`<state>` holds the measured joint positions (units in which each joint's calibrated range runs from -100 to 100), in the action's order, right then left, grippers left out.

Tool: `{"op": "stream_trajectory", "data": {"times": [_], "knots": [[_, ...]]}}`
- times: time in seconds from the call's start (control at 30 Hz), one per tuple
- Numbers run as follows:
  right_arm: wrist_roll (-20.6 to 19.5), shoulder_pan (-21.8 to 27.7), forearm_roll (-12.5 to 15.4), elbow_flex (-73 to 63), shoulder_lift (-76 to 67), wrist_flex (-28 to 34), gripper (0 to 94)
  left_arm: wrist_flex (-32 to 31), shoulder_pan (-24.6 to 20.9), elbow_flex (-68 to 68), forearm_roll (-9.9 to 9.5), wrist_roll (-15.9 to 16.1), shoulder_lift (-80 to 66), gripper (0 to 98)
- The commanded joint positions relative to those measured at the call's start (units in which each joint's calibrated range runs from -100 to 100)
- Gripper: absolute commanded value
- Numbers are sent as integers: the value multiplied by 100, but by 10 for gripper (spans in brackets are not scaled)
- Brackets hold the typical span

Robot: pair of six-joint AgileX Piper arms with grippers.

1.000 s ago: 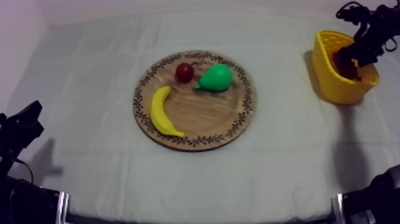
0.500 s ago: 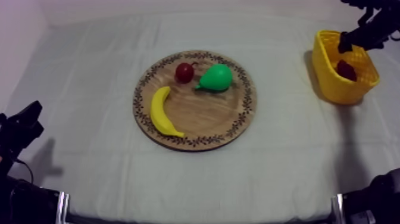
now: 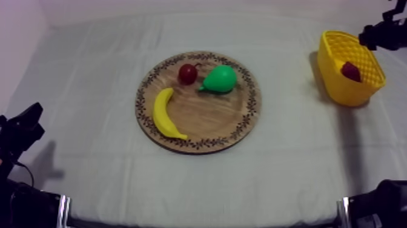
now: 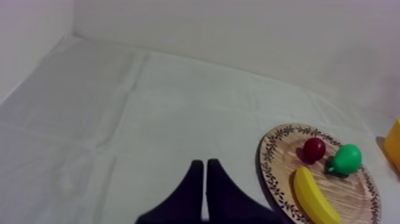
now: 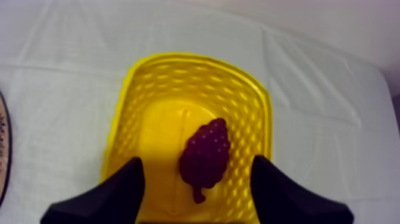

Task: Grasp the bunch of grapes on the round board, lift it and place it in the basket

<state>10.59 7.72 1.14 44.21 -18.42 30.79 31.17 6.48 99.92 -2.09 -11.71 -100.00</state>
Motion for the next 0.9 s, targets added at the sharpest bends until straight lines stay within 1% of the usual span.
{"op": "stream_trajectory", "data": {"times": [0.0,0.23,0.53,0.87], "knots": [[-66,-80,-41,584,-891,-109,465,-5,0,-3,-3,1,0,1],[-269,-267,-168,1601,-2179,-478,436,-5,0,-3,-3,1,0,1],[-299,-434,-259,2976,-3583,-716,396,-5,0,-3,-3,1,0,1],[-450,-745,-251,4230,-4963,-934,312,-5,0,-3,-3,1,0,1]]}}
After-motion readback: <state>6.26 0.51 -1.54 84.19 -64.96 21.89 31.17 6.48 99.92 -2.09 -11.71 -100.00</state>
